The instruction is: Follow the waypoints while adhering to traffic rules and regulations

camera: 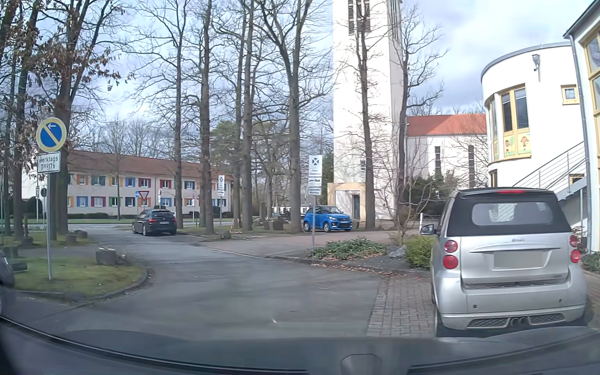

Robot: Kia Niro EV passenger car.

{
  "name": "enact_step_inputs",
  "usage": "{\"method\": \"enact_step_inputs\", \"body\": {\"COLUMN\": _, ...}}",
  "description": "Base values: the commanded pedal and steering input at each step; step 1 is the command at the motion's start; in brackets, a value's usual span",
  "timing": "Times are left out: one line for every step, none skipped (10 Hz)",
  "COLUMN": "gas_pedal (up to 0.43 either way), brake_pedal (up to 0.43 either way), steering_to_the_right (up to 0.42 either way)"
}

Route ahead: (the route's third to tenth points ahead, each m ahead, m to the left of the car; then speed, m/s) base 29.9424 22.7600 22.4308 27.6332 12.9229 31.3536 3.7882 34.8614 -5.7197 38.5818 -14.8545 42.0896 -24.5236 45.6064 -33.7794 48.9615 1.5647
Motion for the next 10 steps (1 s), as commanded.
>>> {"method": "enact_step_inputs", "body": {"gas_pedal": 0.197, "brake_pedal": 0.000, "steering_to_the_right": -0.842}}
{"method": "enact_step_inputs", "body": {"gas_pedal": 0.209, "brake_pedal": 0.000, "steering_to_the_right": -0.796}}
{"method": "enact_step_inputs", "body": {"gas_pedal": 0.209, "brake_pedal": 0.000, "steering_to_the_right": -0.719}}
{"method": "enact_step_inputs", "body": {"gas_pedal": 0.220, "brake_pedal": 0.000, "steering_to_the_right": -0.633}}
{"method": "enact_step_inputs", "body": {"gas_pedal": 0.220, "brake_pedal": 0.000, "steering_to_the_right": -0.548}}
{"method": "enact_step_inputs", "body": {"gas_pedal": 0.220, "brake_pedal": 0.000, "steering_to_the_right": -0.443}}
{"method": "enact_step_inputs", "body": {"gas_pedal": 0.220, "brake_pedal": 0.000, "steering_to_the_right": -0.339}}
{"method": "enact_step_inputs", "body": {"gas_pedal": 0.228, "brake_pedal": 0.000, "steering_to_the_right": -0.281}}
{"method": "enact_step_inputs", "body": {"gas_pedal": 0.268, "brake_pedal": 0.000, "steering_to_the_right": -0.202}}
{"method": "enact_step_inputs", "body": {"gas_pedal": 0.268, "brake_pedal": 0.000, "steering_to_the_right": -0.123}}
